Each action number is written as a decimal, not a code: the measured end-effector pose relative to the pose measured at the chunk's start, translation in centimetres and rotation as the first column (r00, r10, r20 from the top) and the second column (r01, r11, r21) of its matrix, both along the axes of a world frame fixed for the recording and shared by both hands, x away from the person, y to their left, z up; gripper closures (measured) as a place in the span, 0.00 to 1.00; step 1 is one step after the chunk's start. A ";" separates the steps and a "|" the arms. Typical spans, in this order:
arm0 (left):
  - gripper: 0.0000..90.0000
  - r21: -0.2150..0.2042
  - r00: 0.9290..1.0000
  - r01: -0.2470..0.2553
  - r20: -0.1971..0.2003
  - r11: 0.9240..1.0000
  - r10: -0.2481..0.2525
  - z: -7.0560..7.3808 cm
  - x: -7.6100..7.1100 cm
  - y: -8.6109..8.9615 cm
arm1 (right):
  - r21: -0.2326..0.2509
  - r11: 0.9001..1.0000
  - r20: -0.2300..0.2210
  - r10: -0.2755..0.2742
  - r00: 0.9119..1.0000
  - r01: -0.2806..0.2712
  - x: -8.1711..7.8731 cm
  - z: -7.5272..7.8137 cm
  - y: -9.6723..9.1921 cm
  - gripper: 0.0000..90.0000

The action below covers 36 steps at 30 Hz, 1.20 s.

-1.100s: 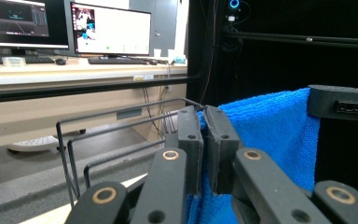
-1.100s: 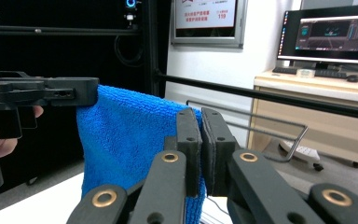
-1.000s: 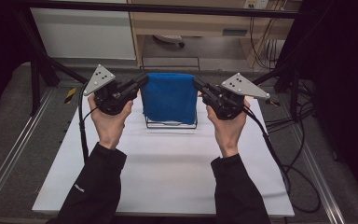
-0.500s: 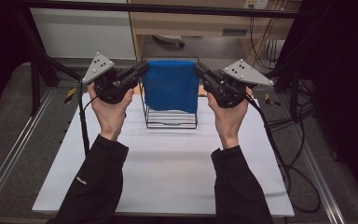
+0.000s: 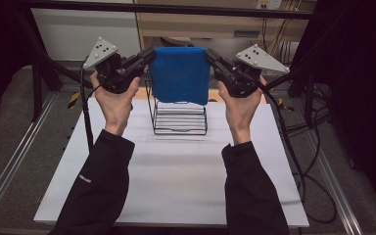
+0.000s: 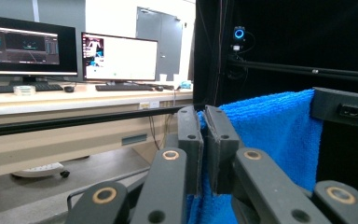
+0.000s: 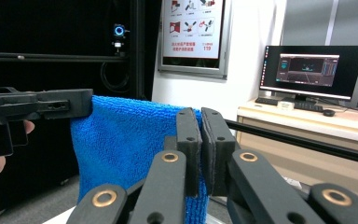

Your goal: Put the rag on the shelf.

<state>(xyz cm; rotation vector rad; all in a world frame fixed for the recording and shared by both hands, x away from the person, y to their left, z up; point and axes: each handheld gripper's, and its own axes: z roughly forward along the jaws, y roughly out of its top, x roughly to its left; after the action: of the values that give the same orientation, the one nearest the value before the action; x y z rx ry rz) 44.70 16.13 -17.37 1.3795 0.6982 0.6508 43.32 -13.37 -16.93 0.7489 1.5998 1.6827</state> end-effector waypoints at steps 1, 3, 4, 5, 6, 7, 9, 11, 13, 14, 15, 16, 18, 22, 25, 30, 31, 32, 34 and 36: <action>0.95 0.005 1.000 -0.003 0.004 1.000 0.003 0.3 0.1 0.0 | 0.002 1.000 0.001 0.000 1.000 0.000 0.1 0.1 0.0 0.97; 0.94 0.006 1.000 -0.009 0.008 1.000 0.009 0.6 0.3 -0.1 | 0.002 1.000 0.004 -0.005 1.000 0.005 0.4 0.4 0.0 0.97; 0.94 0.013 1.000 -0.011 0.009 1.000 0.011 0.8 0.4 -0.1 | 0.002 1.000 0.004 -0.008 1.000 0.008 0.6 0.5 0.1 0.97; 0.94 0.014 1.000 -0.012 0.011 1.000 0.012 1.0 0.6 -0.2 | 0.001 1.000 0.006 -0.010 1.000 0.010 0.8 0.5 0.0 0.97; 0.95 0.019 1.000 -0.014 0.015 1.000 0.014 1.2 0.7 -0.2 | 0.003 1.000 0.007 -0.012 1.000 0.012 1.0 0.6 0.0 0.97; 0.95 0.024 1.000 -0.015 0.017 1.000 0.014 1.3 0.8 -0.3 | 0.004 1.000 0.006 -0.013 1.000 0.013 1.2 0.7 0.0 0.97; 0.94 0.031 1.000 -0.017 0.026 0.999 0.016 1.6 0.9 -0.4 | 0.005 1.000 0.008 -0.015 1.000 0.015 1.4 0.9 -0.1 0.97; 0.94 0.028 1.000 -0.016 0.022 0.999 0.015 1.9 1.2 -0.4 | 0.008 1.000 0.011 -0.016 1.000 0.016 1.8 1.0 -0.2 0.97; 0.94 0.033 0.999 -0.022 0.026 0.999 0.021 2.2 1.4 -0.6 | 0.012 1.000 0.008 -0.019 1.000 0.019 2.1 1.2 -0.2 0.97; 0.94 0.033 0.999 -0.024 0.027 0.999 0.023 2.3 1.6 -0.7 | 0.014 1.000 0.006 -0.021 1.000 0.021 2.3 1.3 -0.2 0.97; 0.94 0.032 0.999 -0.025 0.024 0.999 0.024 2.3 1.8 -0.7 | 0.015 1.000 0.007 -0.024 1.000 0.023 2.5 1.4 -0.2 0.97; 0.94 0.029 0.999 -0.026 0.023 0.999 0.025 2.4 2.0 -0.8 | 0.017 0.999 0.005 -0.027 1.000 0.027 2.7 1.5 -0.2 0.97; 0.94 0.031 0.999 -0.029 0.023 0.999 0.028 2.4 2.4 -0.8 | 0.020 0.999 0.005 -0.030 1.000 0.030 3.1 1.7 -0.3 0.97; 0.94 0.010 0.999 -0.026 0.025 1.000 0.026 2.5 3.1 -0.7 | 0.018 0.999 0.007 -0.031 1.000 0.031 3.7 1.9 -0.2 0.97; 0.94 0.008 0.999 -0.030 0.024 1.000 0.030 2.6 3.7 -0.7 | 0.019 0.999 0.005 -0.035 0.999 0.034 4.4 1.9 -0.1 0.97; 0.94 0.001 0.999 -0.036 0.034 0.999 0.036 2.9 4.5 -0.8 | 0.024 0.999 0.011 -0.036 0.999 0.036 5.3 2.1 0.0 0.97; 0.94 0.002 0.999 -0.038 0.033 0.999 0.038 2.9 4.7 -0.8 | 0.022 0.999 0.012 -0.040 0.999 0.040 5.5 2.2 0.0 0.97; 0.94 0.004 0.998 -0.041 0.037 0.999 0.041 2.9 4.9 -0.8 | 0.023 0.999 0.010 -0.041 0.999 0.040 5.8 2.2 0.0 0.97; 0.94 0.010 0.998 -0.045 0.039 0.999 0.045 2.9 5.2 -0.8 | 0.019 0.999 0.007 -0.042 0.999 0.042 6.3 2.3 0.0 0.97; 0.94 0.006 0.998 -0.047 0.038 0.999 0.046 2.8 5.5 -0.8 | 0.012 0.999 0.003 -0.048 0.999 0.048 6.7 2.4 0.1 0.97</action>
<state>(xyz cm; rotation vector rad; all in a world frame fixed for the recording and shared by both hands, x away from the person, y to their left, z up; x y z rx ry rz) 50.23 15.30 -14.59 1.3569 0.7004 0.7146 49.98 -13.28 -14.55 0.7841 1.5584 1.6597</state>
